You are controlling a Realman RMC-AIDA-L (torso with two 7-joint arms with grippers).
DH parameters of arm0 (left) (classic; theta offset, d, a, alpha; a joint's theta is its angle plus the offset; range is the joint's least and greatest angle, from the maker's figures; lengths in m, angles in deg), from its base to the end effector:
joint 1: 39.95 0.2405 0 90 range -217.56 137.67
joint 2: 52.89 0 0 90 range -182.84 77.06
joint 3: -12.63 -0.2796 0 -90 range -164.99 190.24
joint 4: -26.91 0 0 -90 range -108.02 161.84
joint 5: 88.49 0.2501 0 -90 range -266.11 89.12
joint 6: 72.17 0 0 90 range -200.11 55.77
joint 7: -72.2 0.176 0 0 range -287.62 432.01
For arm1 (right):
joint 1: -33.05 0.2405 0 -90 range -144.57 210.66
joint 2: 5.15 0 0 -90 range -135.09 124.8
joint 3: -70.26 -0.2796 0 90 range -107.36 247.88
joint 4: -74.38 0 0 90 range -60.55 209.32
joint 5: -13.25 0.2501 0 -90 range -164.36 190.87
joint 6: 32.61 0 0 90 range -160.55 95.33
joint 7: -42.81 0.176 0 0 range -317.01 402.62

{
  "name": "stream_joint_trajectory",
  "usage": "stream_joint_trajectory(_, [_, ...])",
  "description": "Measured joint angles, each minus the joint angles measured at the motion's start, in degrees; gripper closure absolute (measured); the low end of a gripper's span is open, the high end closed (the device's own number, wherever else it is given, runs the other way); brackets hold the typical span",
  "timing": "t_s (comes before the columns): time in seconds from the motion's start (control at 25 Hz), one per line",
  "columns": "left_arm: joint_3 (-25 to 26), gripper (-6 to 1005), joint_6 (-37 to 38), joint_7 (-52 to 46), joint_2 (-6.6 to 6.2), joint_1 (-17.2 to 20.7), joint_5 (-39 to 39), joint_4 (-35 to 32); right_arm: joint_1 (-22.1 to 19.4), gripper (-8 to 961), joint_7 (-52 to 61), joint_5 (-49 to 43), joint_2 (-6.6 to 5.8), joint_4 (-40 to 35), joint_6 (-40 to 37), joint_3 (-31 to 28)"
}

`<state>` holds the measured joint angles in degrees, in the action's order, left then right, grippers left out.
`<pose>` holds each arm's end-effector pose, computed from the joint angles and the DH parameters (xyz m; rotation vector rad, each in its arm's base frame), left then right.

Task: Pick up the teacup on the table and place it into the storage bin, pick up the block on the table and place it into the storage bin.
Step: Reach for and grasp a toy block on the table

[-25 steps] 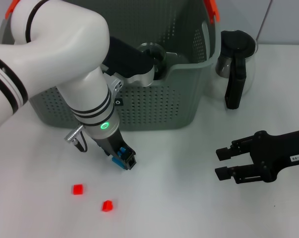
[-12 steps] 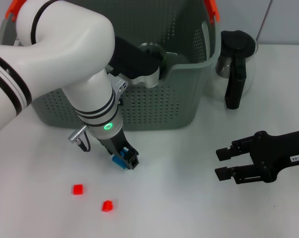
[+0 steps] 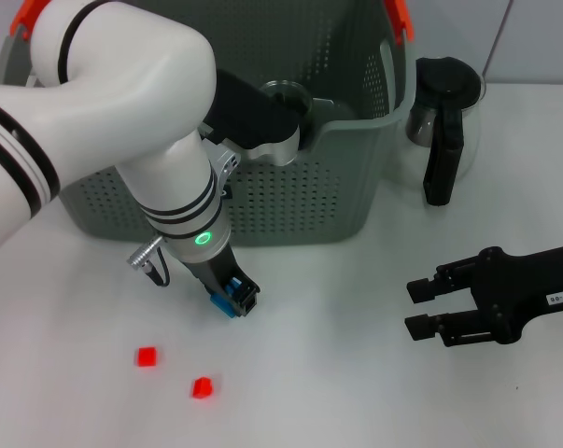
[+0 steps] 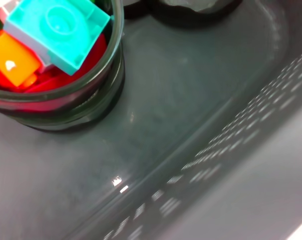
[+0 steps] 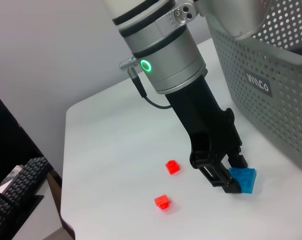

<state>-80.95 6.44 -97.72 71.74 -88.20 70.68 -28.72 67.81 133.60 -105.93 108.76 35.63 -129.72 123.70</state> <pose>-0.1832 0.4155 -0.1432 -2.3935 -1.0523 0.7727 0.2713 0.3736 -0.0369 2.9984 -0.6599 -0.3882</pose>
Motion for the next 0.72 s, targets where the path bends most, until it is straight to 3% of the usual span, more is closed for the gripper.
stream_joint_trajectory(0.08, [0.01,420,0.10,-0.03,0.00,0.00,0.00,-0.01,-0.01,391,0.00,0.00,0.00,0.00,0.00,0.00])
stream_joint_trajectory(0.36, [0.09,594,1.27,0.14,0.00,0.30,-0.12,-1.67,-0.05,391,0.01,0.00,0.00,0.00,0.00,0.00])
stream_joint_trajectory(0.56, [1.51,594,6.69,1.20,-0.22,1.63,-0.44,-8.58,-0.05,391,0.12,0.00,-0.04,0.00,-0.07,0.00])
stream_joint_trajectory(0.72, [8.61,594,14.46,6.87,-0.18,4.18,-3.34,-18.15,-0.03,390,0.22,-0.01,-0.06,-0.04,-0.04,0.00])
